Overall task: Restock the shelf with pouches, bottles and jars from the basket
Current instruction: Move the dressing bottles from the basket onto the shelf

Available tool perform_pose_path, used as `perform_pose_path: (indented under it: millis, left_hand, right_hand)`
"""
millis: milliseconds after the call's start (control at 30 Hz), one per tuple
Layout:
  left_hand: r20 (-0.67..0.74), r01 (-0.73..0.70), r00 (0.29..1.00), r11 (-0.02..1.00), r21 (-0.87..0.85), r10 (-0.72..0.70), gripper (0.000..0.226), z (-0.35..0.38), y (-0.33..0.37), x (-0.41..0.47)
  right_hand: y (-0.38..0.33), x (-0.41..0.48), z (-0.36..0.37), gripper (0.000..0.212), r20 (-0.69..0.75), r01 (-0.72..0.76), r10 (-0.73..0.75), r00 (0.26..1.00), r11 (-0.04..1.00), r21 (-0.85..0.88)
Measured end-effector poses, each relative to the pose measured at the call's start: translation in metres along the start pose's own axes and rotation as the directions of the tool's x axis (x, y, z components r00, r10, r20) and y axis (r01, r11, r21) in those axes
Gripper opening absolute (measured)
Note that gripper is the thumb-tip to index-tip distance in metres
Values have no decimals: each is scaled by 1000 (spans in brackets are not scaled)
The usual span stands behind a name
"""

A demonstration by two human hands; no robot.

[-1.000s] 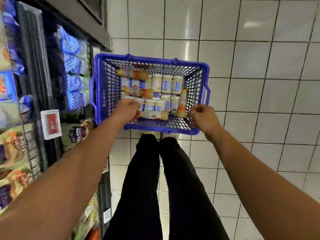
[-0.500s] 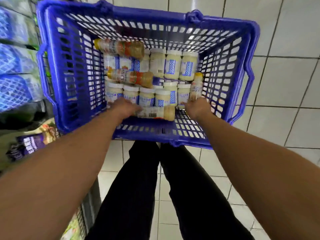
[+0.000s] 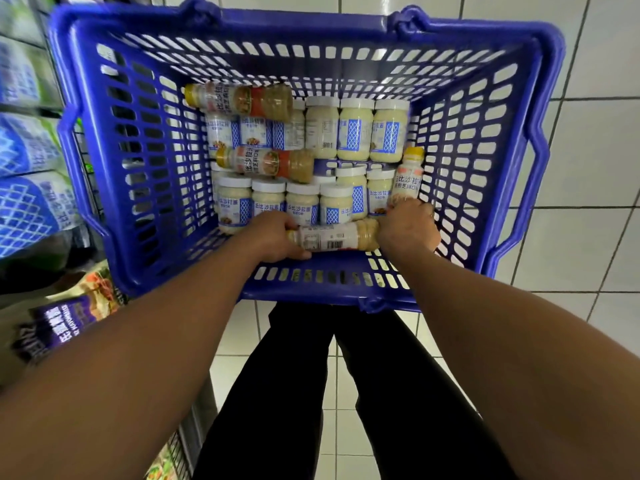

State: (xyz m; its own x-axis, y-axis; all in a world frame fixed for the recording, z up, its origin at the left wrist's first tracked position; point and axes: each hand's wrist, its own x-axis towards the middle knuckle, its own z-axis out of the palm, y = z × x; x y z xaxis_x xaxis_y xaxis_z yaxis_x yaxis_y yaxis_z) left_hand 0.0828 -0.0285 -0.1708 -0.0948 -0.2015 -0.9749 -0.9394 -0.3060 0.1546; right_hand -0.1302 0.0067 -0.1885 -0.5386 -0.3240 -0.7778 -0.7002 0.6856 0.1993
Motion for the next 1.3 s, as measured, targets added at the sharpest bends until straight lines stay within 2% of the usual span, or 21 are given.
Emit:
perform_pose_path:
  millis: [67,133,233,333,433,500,633,767,833,900,967,1000,1067,1167,1300]
  left_hand:
    - [-6,-30,1000,997,-66,30,80,-1,-5,-2]
    - [-44,-48,998,976,-214,40,71,-1,-12,-6]
    - [-104,-76,994,869,-489,29,48,5,-20,-8]
    - [-156,-120,988,741,-661,20,37,11,-14,-5]
    - [-104,-93,995,472,-876,4,35,17,-1,-2]
    - [-59,-65,998,288,-955,31,32,19,9,0]
    - [-49,-46,993,-29,-998,110,13,19,28,-4]
    - [-88,-49,984,-240,-970,155,17,13,53,-18]
    - [-112,-69,979,-238,-969,170,15,9,68,-29]
    - [-128,-112,967,-83,-990,220,20,7,81,-42]
    - [-124,-159,954,109,-981,273,40,8,90,-60]
    - [-124,-175,948,152,-973,294,51,8,92,-70]
    - [-132,-184,940,141,-973,316,59,4,94,-90]
    - [-159,-204,939,120,-972,305,56,-5,90,-122]
    - [-170,-226,962,268,-937,215,55,-13,79,-175]
  right_hand:
    - [0,0,1,55,-9,-9,9,1000,1000,14]
    - [0,-1,1,57,-3,-13,13,1000,999,42]
    - [5,2,0,54,60,-28,15,998,976,215]
    - [14,3,-4,55,118,-40,-7,993,919,391]
    - [20,6,-8,55,138,-53,-19,990,864,500]
    - [22,7,-10,59,168,-75,-23,986,828,556]
    - [26,2,-14,58,228,-124,-39,973,745,655]
    - [28,-15,-19,45,256,-162,-77,964,592,790]
    - [30,-28,-25,30,233,-151,-78,969,557,817]
    - [31,-44,-34,26,220,-136,-93,971,539,831]
    - [33,-64,-47,31,207,-115,-127,970,511,852]
    - [34,-74,-53,35,199,-101,-148,969,500,860]
    - [39,-94,-67,35,190,-74,-200,961,478,875]
    - [48,-127,-90,27,234,-102,-264,936,434,895]
    - [63,-175,-126,22,335,-194,-351,875,378,905]
